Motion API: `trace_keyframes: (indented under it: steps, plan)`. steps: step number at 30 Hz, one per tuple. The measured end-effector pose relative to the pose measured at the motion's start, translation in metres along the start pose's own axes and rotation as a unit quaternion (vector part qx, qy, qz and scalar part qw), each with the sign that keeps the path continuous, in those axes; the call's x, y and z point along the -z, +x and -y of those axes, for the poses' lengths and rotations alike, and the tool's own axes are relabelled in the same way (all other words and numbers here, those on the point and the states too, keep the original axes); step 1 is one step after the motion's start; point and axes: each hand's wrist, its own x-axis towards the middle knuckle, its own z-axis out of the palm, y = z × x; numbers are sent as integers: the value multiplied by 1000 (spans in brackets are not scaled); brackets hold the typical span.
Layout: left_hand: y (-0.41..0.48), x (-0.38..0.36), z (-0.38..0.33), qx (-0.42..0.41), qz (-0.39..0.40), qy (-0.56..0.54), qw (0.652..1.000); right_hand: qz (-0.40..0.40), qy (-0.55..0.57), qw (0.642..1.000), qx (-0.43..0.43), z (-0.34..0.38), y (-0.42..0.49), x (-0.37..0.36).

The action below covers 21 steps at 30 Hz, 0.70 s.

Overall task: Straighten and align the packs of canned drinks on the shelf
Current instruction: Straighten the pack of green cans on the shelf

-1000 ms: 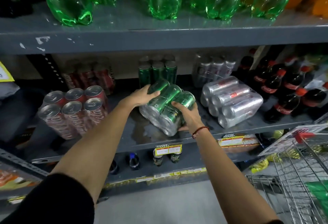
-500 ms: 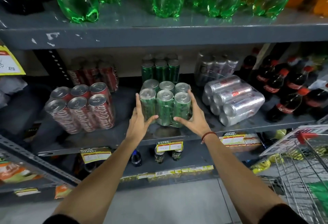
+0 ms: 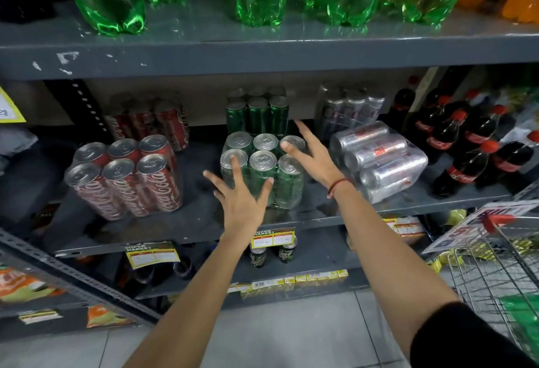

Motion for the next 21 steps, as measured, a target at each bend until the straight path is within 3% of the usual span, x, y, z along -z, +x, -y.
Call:
trace_keyframes:
  steps: [4, 8, 11, 15, 21]
  plan:
    - [1, -7, -26, 94, 60, -116, 987, 107, -40, 991, -67, -6, 25, 9]
    - [7, -13, -40, 118, 71, -122, 983, 82, -6, 994, -75, -14, 26, 5]
    - [23, -8, -32, 94, 92, -109, 985, 31, -21, 997, -70, -15, 16, 1]
    - [66, 18, -12, 28, 197, -39, 979, -29, -61, 995, -74, -10, -10, -6]
    - [109, 49, 0, -88, 326, 72, 939, -132, -134, 979, -75, 4, -46, -46]
